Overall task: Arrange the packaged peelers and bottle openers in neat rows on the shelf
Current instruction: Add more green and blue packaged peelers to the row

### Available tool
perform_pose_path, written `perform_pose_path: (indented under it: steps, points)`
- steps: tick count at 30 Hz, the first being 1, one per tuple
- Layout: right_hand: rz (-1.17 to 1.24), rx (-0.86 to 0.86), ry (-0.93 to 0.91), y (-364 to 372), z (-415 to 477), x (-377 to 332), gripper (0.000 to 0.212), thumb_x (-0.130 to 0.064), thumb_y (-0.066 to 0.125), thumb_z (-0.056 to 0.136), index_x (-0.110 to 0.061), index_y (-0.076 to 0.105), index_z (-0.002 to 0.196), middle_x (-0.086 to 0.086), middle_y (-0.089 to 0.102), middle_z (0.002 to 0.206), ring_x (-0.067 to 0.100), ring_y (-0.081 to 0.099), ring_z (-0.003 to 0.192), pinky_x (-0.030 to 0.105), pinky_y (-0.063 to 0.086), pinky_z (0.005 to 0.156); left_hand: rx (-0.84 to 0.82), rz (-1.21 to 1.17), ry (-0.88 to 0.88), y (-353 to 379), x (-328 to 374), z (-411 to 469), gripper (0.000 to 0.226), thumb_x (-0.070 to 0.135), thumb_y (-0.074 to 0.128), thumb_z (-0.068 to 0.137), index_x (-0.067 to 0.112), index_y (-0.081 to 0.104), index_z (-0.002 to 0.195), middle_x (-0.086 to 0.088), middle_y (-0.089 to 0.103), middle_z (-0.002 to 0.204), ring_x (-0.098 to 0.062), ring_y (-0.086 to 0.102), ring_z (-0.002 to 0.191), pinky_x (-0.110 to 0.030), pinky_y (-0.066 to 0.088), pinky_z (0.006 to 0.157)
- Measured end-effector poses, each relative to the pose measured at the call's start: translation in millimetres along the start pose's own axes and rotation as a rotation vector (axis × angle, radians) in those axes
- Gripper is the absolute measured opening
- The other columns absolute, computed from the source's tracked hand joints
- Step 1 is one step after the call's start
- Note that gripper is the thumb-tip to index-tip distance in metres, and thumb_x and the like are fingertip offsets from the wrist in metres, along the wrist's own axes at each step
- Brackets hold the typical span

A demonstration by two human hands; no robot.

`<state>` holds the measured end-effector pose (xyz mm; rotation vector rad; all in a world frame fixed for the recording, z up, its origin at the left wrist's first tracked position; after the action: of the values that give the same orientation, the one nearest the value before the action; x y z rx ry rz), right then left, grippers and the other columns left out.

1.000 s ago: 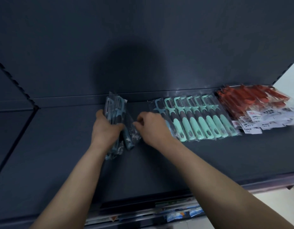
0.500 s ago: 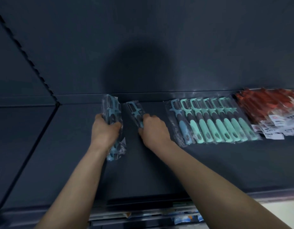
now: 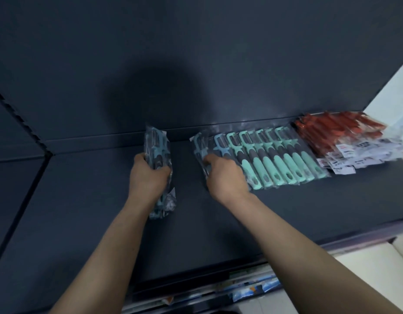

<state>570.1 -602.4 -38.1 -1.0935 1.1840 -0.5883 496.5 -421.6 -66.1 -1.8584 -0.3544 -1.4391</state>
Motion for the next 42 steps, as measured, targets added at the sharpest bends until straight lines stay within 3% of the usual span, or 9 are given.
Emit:
perform_pose_path:
  steps: [5,10,21,27,33,38,42]
  points:
    - [-0.092,0.034,-0.037,5,-1,-3,0.023,-0.020,0.051,0.094,-0.009,0.056,0.113,0.016,0.054,0.110,0.034,0.053,0.103,0.032,0.039,0.072,-0.012,-0.002,0.004,4,1,-2,0.041,0.013,0.062,0.081,0.014,0.046,0.119,0.011,0.052,0.082,-0.002,0.052,0.067,-0.016,0.035,0.045]
    - [-0.161,0.124,-0.048,0,0,-7,0.021,-0.001,0.046,0.089,-0.004,0.055,0.108,0.018,0.054,0.109,0.031,0.052,0.101,0.030,0.032,0.067,0.004,-0.010,0.005,0,-1,-4,0.043,0.011,0.063,0.079,0.014,0.046,0.119,0.011,0.054,0.082,-0.003,0.054,0.067,-0.016,0.036,0.046]
    - [-0.191,0.168,-0.054,-8,1,8,0.019,-0.006,0.045,0.089,-0.003,0.057,0.103,0.014,0.057,0.108,0.030,0.052,0.100,0.030,0.031,0.066,-0.007,-0.017,0.013,8,2,-7,0.041,0.011,0.064,0.080,0.017,0.045,0.115,0.012,0.053,0.082,-0.001,0.053,0.066,-0.006,0.034,0.035]
    - [-0.205,0.177,-0.083,-8,1,6,0.018,-0.008,0.046,0.090,-0.003,0.058,0.102,0.014,0.059,0.105,0.029,0.054,0.097,0.030,0.032,0.066,-0.016,-0.019,0.007,14,5,-7,0.038,0.013,0.064,0.079,0.021,0.043,0.110,0.012,0.054,0.082,-0.001,0.054,0.066,-0.012,0.035,0.042]
    - [-0.201,0.160,-0.060,-7,5,9,0.020,-0.004,0.044,0.092,-0.001,0.058,0.105,0.015,0.058,0.110,0.031,0.053,0.101,0.031,0.034,0.066,-0.025,-0.037,0.014,15,8,-10,0.037,0.011,0.064,0.078,0.022,0.041,0.106,0.012,0.054,0.082,-0.002,0.054,0.066,-0.007,0.034,0.036]
    - [-0.216,0.148,-0.050,-7,7,10,0.019,-0.010,0.044,0.094,-0.003,0.057,0.106,0.014,0.050,0.116,0.029,0.047,0.105,0.032,0.038,0.073,-0.032,-0.069,0.014,14,7,-11,0.039,0.012,0.066,0.077,0.022,0.043,0.107,0.012,0.056,0.085,-0.001,0.056,0.069,-0.010,0.038,0.042]
    - [-0.181,0.231,-0.213,-17,1,-10,0.028,-0.022,0.043,0.096,-0.007,0.058,0.114,0.012,0.053,0.115,0.028,0.045,0.107,0.032,0.036,0.086,-0.077,-0.126,-0.011,19,5,-13,0.029,0.009,0.063,0.078,0.018,0.051,0.103,0.005,0.063,0.089,-0.007,0.062,0.072,-0.014,0.045,0.047]
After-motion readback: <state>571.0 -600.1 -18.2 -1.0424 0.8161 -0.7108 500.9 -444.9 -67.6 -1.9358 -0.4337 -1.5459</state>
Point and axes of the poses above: each hand's wrist, its own z-axis towards the middle knuckle, its own y-axis out of the palm, x = y × z, the point moved 10 cm from there along z, towards the middle knuckle
